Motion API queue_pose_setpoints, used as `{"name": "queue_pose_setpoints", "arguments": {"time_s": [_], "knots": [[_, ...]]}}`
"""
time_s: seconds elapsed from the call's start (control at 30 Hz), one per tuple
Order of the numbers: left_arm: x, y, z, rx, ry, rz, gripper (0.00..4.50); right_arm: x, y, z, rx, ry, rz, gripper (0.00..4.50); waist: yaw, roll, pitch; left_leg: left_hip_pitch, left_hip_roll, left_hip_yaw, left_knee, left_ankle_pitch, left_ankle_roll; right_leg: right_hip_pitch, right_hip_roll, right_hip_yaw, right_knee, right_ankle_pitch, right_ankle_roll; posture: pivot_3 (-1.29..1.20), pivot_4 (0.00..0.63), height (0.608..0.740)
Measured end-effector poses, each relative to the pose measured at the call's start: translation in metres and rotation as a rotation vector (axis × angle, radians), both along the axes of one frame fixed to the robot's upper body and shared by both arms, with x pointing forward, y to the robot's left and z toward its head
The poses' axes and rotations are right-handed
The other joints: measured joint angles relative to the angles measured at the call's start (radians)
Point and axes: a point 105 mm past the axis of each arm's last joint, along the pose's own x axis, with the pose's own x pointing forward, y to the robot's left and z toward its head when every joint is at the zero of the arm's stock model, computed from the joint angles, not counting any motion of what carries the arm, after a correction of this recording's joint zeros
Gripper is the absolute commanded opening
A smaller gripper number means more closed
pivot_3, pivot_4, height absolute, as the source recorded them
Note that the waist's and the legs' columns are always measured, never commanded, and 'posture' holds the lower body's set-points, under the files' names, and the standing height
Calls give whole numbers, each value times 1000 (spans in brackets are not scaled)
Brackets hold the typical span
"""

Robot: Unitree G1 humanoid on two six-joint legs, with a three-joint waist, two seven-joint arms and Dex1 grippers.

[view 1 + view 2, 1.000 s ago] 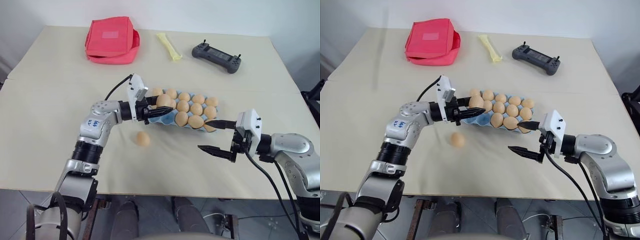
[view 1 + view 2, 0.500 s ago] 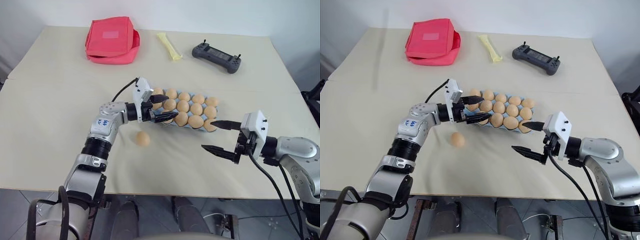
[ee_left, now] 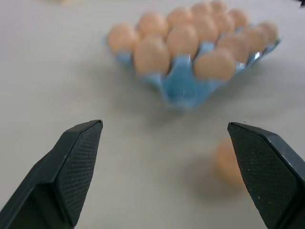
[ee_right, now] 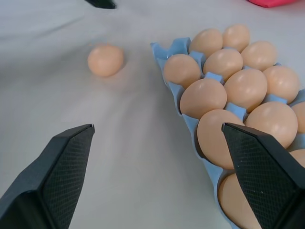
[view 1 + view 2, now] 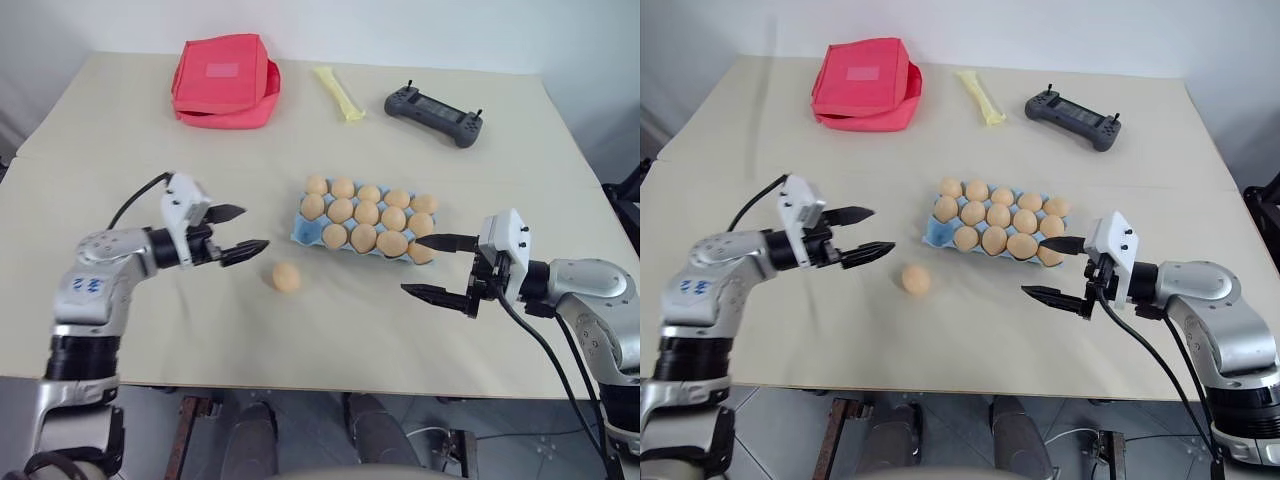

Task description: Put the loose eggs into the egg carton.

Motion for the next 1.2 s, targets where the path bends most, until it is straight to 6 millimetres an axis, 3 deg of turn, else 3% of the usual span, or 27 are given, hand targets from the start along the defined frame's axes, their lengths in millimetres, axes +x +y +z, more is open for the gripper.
{"name": "queue_pose_setpoints", "arguments": {"time_s": [0.07,0.13,0.27,0.43,0.57,0.77,0.93,1.2], "knots": [[-19,23,-15,10,67,50,4482,1,1,0,-1,4,11,4500,-6,0,0,0,0,0,-1,0,0,0,0,0,0,-2,-4,0,150,740],[-34,32,-23,-14,108,71,4482,4,0,-1,1,12,12,4500,-5,0,0,0,0,0,-1,0,0,-1,0,0,0,-5,-10,0,150,740],[-55,35,-26,-40,119,56,4482,6,6,2,0,2,44,4500,4,0,0,0,0,1,0,0,0,0,-1,0,-1,-7,-13,0,150,740],[-61,33,-23,-50,99,34,4482,8,5,-1,1,11,47,4500,0,0,0,0,0,1,0,0,0,0,-1,0,-1,-8,-15,0,150,740],[-51,14,-10,-63,35,-11,4482,8,6,0,1,6,50,4500,3,0,0,0,0,1,0,0,0,0,-1,0,-1,-7,-13,0,150,740],[-22,-44,12,-92,-62,-137,4482,8,7,-1,2,3,44,4500,-1,0,0,0,0,1,1,0,0,1,-1,0,-1,0,0,0,150,740],[-12,-70,-1,-66,-26,-211,4482,6,6,-3,1,4,29,4500,-10,0,0,0,0,0,-1,0,0,-1,1,0,0,0,-1,0,150,740],[0,-82,-36,-21,38,-240,4482,2,6,-6,1,11,5,4500,-10,0,0,0,0,0,1,0,0,0,1,0,0,1,0,0,150,740]]}}
